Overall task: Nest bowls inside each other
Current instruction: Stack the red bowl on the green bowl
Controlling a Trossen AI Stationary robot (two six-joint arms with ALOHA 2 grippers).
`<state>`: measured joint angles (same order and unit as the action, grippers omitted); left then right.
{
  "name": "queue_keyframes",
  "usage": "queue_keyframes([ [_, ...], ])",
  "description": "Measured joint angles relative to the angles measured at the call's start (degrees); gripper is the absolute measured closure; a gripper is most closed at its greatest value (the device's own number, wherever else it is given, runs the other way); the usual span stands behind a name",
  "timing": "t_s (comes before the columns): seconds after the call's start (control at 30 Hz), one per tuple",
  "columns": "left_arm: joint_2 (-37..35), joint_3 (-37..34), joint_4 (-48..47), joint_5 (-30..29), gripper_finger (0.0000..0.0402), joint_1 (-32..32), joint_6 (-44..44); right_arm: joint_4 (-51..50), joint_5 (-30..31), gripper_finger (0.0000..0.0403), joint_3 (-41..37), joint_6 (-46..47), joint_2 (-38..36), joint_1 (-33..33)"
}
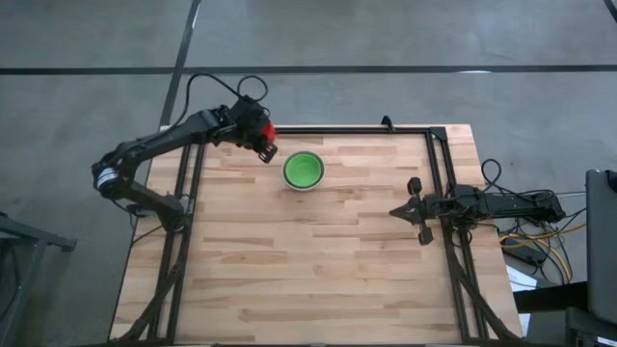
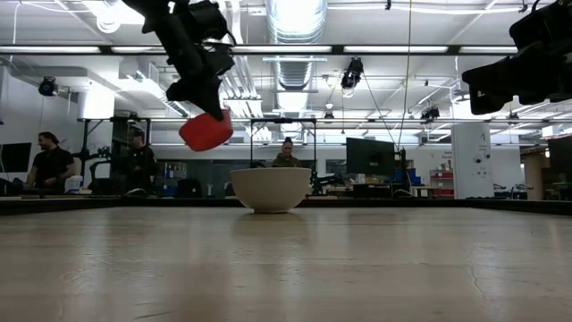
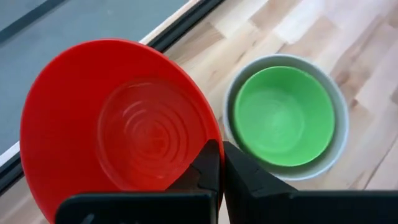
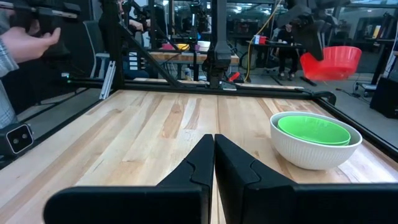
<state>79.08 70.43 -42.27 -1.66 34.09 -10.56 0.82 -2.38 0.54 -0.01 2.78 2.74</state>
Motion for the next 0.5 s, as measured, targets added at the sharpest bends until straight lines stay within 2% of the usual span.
queue_keyframes([
  [0.5, 4.1, 0.5, 4.5, 0.1, 0.0396, -8.0, 0.4, 0.0, 0.0, 0.0394, 0.0, 0.0, 0.0, 0.0],
])
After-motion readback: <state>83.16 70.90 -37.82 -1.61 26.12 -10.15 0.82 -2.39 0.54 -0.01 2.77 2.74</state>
